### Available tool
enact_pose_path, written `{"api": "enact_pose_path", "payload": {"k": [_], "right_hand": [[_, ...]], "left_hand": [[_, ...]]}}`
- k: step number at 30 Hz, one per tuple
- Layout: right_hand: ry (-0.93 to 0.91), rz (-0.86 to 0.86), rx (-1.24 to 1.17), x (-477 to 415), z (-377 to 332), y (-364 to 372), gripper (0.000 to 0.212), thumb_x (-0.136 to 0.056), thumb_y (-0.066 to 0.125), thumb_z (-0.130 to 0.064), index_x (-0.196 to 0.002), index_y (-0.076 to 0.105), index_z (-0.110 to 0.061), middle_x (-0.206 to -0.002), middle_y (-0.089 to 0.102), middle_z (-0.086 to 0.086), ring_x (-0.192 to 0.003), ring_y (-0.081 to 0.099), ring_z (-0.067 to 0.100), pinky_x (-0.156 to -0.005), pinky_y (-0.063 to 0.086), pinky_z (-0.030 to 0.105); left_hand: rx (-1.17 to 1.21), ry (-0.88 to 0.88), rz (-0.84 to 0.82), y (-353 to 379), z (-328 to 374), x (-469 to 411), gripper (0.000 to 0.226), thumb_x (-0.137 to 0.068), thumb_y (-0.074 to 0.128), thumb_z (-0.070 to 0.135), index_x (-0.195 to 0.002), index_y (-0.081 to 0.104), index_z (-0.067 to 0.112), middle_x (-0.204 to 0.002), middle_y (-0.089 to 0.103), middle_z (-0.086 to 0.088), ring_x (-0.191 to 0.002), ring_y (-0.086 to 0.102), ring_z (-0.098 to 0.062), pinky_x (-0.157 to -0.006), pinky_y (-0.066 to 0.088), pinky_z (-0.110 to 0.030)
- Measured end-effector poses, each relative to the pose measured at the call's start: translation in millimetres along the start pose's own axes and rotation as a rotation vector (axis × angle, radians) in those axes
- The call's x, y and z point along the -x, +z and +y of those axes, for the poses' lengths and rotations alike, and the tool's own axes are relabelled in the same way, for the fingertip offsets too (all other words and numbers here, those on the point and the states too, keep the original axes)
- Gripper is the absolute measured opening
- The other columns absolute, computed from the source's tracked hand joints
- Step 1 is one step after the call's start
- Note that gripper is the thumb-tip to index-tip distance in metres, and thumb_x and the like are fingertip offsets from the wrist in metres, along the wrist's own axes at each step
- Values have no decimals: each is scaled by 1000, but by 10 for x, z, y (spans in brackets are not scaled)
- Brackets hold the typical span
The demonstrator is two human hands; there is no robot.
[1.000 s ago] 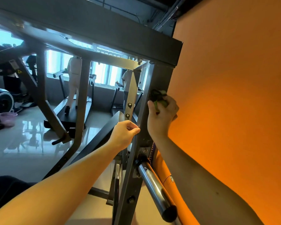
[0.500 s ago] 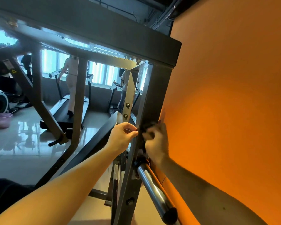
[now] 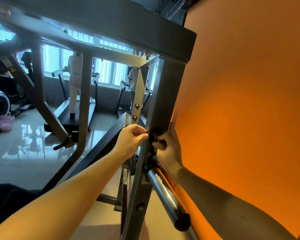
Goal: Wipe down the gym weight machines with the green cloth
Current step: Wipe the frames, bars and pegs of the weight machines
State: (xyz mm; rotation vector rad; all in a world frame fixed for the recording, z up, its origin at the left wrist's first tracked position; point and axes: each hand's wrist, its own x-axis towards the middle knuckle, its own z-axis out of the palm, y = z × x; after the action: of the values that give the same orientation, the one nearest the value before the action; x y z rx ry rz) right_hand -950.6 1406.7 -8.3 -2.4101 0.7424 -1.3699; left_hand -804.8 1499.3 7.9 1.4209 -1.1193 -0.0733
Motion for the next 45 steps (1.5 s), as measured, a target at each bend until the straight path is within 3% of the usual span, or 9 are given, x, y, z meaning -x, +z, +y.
{"api": "enact_pose_path", "payload": {"k": [7, 11, 14, 18, 23, 28, 32, 40, 45], "right_hand": [[-223, 360, -126, -947, -742, -352, 17, -86, 77, -11, -99, 68, -9, -107, 43, -20, -106, 43, 7, -93, 35, 8], [-265, 196, -22, -393, -375, -138, 22, -84, 81, -9, -103, 69, -6, -115, 57, 7, -109, 47, 9, -95, 32, 2], [-207, 24, -75, 33, -118, -1, 16, -88, 77, -6, -102, 71, -9, -110, 54, -4, -101, 46, -10, -92, 37, 1], [-197, 27, 13, 65, 153, 8, 11, -88, 78, -13, -93, 68, -14, -106, 49, -15, -100, 49, 2, -90, 40, 10], [-31, 57, 53, 26, 400, -169, 18, -88, 75, -14, -91, 58, -19, -104, 49, -7, -96, 54, 14, -83, 53, 38], [138, 214, -111, 29, 265, -494, 26, -88, 76, -7, -86, 55, -22, -103, 55, 4, -93, 52, -3, -79, 36, 5], [107, 296, -206, 52, -199, -507, 21, -86, 76, -9, -87, 58, -18, -93, 47, -19, -90, 49, -11, -79, 36, 8], [253, 299, -275, 628, -846, 259, 17, -93, 72, -17, -104, 60, -21, -102, 55, -19, -103, 59, 4, -93, 53, 26], [541, 266, -371, 1536, -767, 877, 18, -94, 69, -11, -105, 61, -23, -111, 59, -8, -102, 56, -9, -84, 48, 7]], "left_hand": [[-9, 0, -15, -7, -43, -22, 11, -91, 75, 22, -101, 72, 21, -94, 72, 5, -89, 70, -10, -84, 60, -27], [23, -1, -7, 25, -117, 37, 14, -91, 75, 20, -104, 72, 17, -95, 73, 4, -88, 71, -10, -83, 61, -29], [21, -6, -23, 59, -236, 130, 13, -91, 75, 18, -104, 71, 17, -96, 73, 3, -89, 71, -11, -84, 62, -33], [5, -50, -22, 87, -321, 261, 9, -92, 73, 17, -98, 70, 24, -94, 72, 3, -88, 70, -11, -84, 61, -32], [-27, -71, -17, 87, -325, 320, 7, -93, 74, 20, -98, 71, 22, -93, 72, 5, -88, 71, -12, -85, 62, -37], [-40, -87, -2, 110, -280, 355, 6, -93, 73, 21, -98, 69, 23, -92, 71, 5, -88, 69, -13, -86, 61, -38], [-28, -88, -38, 73, -295, 369, 9, -94, 72, 21, -102, 70, 18, -94, 70, 2, -87, 69, -12, -83, 62, -33], [-13, -99, -283, -186, -638, 466, 14, -93, 72, 16, -105, 68, 23, -100, 72, 4, -96, 70, -10, -88, 58, -29], [5, -185, -373, -295, -1046, 648, 9, -97, 68, 17, -105, 71, 15, -96, 74, 1, -88, 72, -9, -86, 62, -33]]}}
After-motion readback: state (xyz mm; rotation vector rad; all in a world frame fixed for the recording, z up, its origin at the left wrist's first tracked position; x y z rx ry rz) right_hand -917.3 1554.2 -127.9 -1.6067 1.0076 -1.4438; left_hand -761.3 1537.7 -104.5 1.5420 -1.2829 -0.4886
